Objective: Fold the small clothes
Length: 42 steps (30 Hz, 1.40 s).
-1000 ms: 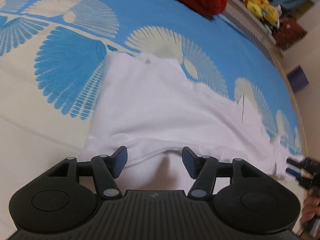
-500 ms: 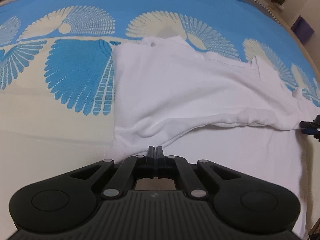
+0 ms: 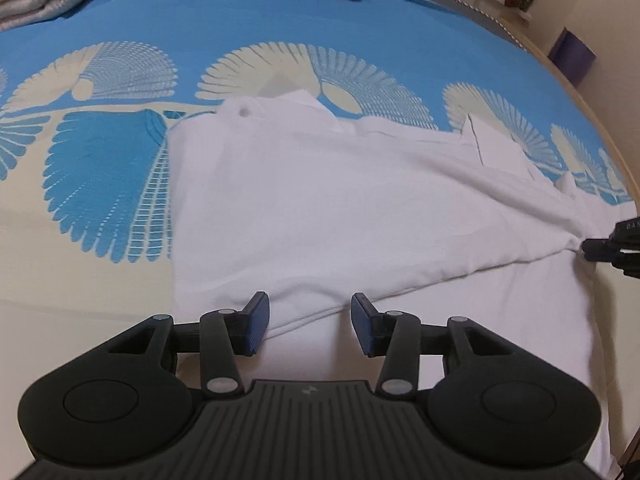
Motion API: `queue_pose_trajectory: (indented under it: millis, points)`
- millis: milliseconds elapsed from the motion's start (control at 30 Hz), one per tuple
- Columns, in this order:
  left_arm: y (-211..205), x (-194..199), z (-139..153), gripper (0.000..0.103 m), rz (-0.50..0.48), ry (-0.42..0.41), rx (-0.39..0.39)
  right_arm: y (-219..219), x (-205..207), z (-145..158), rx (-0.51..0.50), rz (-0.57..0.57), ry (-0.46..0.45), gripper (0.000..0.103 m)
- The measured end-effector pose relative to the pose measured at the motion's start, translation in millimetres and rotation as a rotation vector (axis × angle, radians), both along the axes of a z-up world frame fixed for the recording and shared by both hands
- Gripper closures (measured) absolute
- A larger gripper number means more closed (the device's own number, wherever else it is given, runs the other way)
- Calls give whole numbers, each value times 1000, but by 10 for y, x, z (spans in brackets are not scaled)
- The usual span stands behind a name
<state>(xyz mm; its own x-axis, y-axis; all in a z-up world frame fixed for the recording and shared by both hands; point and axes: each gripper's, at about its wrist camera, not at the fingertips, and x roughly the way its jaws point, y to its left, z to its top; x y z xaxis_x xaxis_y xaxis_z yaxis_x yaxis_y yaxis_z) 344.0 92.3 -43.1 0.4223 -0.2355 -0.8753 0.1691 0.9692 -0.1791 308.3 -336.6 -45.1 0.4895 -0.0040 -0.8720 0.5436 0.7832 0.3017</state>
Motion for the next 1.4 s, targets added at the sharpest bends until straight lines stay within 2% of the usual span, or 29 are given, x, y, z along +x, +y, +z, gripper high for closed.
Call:
queue_pose_trajectory:
  millis: [33,100,200,267,333,400,433,467,533,633,733,867,967,1100,1200,1400]
  points:
    - [4,5,-36,56,-7,23,10,-4,4,8,-1,3,-5,90]
    - [27,17,-159,81,-9,108,59,-12,20,29,-6,14,-13,87]
    - [97,12,-131,82,-9,156,65,-49,13,4,1,-30,10,88]
    - [137,-6,-54,82,3,120,59,-75,-13,46,9,-67,-20,88]
    - [224,-1,47,82,59,59,6,-84,-7,106,2,-61,-53,88]
    - [304,12,32,82,107,57,-30,-87,17,118,11,-41,-67,84]
    - [302,24,-23,82,121,87,-5,-91,19,101,22,-35,-55,80]
    - [302,28,-140,83,132,148,57,-98,22,67,29,-32,-33,74]
    - [276,1,-167,84,128,162,88,-109,18,-7,35,-31,18,74]
    - [179,-21,64,80,136,113,109,-123,-21,57,37,-52,3,75]
    - [-22,-63,333,65,112,28,149,-156,-76,249,-6,-49,-71,74]
    - [-272,-68,642,61,141,-39,127,-303,-200,371,-23,-61,-108,58]
    - [-433,-122,810,56,121,-87,114,-403,-265,402,-44,-53,-113,58]
    - [-583,-139,907,55,106,-98,98,-531,-351,434,-90,-66,-120,57]
    - [-614,-164,912,50,97,-93,107,-614,-393,427,-99,-79,-119,57]
    - [-527,-177,932,49,104,-92,106,-755,-466,393,-110,-84,-116,57]
